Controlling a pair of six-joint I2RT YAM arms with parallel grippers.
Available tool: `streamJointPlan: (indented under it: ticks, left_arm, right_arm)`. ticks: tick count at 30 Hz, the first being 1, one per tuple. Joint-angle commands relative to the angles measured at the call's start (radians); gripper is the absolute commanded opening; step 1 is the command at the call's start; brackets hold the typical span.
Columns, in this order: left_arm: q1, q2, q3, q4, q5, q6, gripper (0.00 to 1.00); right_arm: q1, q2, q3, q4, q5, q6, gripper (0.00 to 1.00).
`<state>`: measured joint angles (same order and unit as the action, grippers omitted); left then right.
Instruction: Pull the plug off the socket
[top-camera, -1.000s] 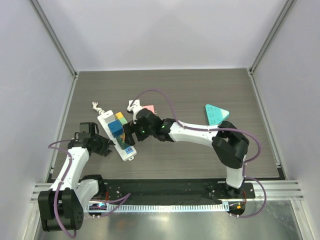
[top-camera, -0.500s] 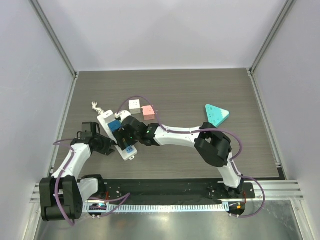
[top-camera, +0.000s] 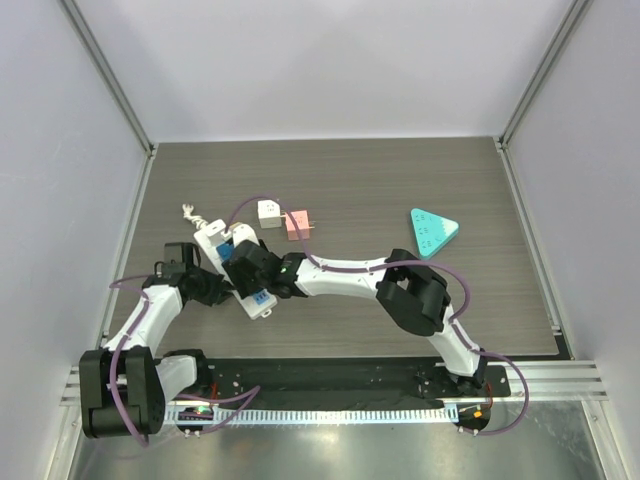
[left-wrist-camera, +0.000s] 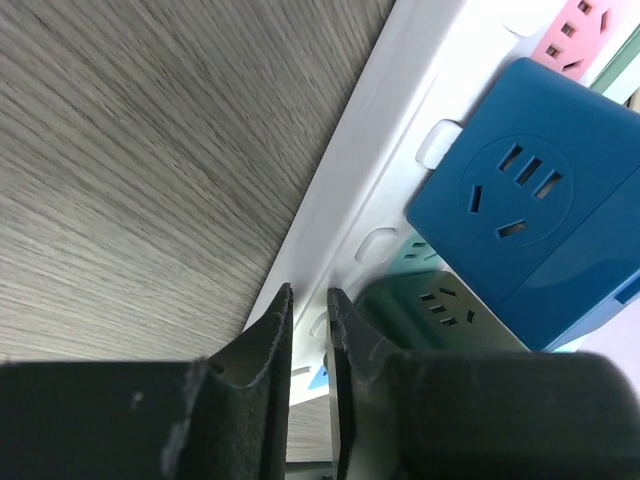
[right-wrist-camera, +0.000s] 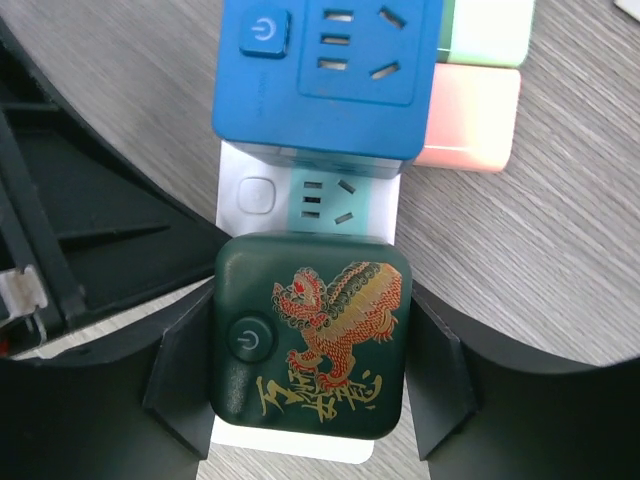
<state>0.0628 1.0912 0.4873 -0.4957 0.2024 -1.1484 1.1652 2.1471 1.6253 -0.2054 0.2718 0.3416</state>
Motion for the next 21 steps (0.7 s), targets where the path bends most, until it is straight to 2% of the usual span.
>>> streamJointPlan:
  ticks: [1,2,6,10,16,18,21]
  left_arm:
    - [-0.001,0.042,-0.039,-0.056,-0.09,0.015,0.16]
    - [-0.003,0.047,-0.041,-0.057,-0.096,0.013,0.15]
    - [-0.001,0.079,-0.052,-0.053,-0.113,0.015,0.11]
    - [-0.011,0.095,-0.058,-0.053,-0.126,0.022,0.11]
    - [-0.02,0.068,-0.055,-0.067,-0.144,0.022,0.11]
    - [-0.02,0.067,-0.05,-0.07,-0.144,0.024,0.11]
    - [-0.02,0.061,-0.044,-0.075,-0.152,0.026,0.11]
  right_arm:
    - [0.004,0.005,0.059,-0.002,0.064,0.004,0.13]
    - [0.005,-0.001,0.064,-0.005,0.067,0.008,0.01]
    - [0.004,-0.045,0.08,0.004,0.053,0.022,0.01]
    - [-0.038,-0.084,0.103,0.012,-0.135,0.16,0.01]
    - [-0.042,-0.082,0.107,0.001,-0.12,0.204,0.01]
    - [-0.035,-0.09,0.108,-0.012,-0.054,0.171,0.01]
    - [0.046,-0.118,0.11,-0.009,0.146,0.001,0.01]
